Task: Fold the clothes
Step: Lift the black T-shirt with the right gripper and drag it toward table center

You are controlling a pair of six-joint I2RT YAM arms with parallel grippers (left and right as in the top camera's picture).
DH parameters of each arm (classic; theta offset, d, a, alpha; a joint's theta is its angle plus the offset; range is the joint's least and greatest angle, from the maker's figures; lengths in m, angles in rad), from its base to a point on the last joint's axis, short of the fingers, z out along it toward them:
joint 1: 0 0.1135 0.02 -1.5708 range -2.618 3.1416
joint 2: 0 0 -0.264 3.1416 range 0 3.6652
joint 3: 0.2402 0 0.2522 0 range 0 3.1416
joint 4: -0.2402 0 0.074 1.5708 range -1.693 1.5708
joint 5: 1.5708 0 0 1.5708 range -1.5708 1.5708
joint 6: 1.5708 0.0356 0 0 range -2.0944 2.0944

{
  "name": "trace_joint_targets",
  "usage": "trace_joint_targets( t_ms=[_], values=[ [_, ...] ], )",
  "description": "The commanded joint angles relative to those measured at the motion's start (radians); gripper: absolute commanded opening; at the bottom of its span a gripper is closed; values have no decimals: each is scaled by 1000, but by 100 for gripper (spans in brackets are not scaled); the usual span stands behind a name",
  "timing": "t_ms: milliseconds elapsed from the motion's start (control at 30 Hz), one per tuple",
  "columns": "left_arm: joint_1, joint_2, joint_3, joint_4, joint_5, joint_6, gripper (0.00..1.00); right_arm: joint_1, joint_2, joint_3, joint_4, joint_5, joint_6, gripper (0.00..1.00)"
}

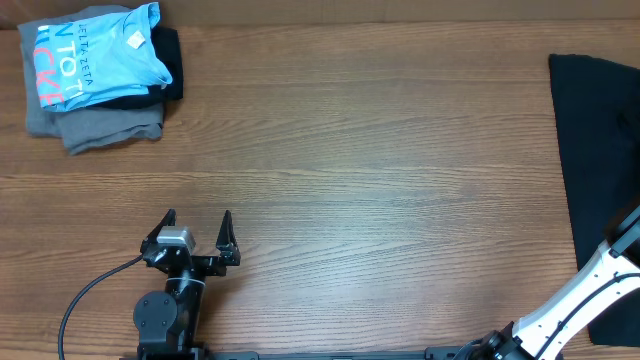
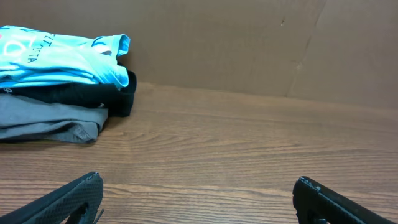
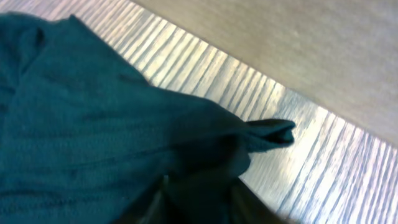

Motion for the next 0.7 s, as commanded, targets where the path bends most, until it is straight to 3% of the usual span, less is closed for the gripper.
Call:
trace_joint_targets(
  t_ms=[0,100,133,233,300,667],
  values=[
    [-4,-11,-4,-2,-6,1,100,0,-1,32,3,-10,3,29],
    [-4,-11,-4,-2,-6,1,100,0,-1,32,3,-29,4,36],
    [-3,-11,-4,-1,-6,1,100,0,0,32,3,-31,4,33],
    [-4,-11,-4,-2,-6,1,100,0,0,32,-4,-31,4,10],
    [-4,-11,-4,-2,-6,1,100,0,0,32,-9,-31,4,4],
    [-4,-11,-4,-2,-6,1,100,21,-169,33,-73,-125,69,4]
  ],
)
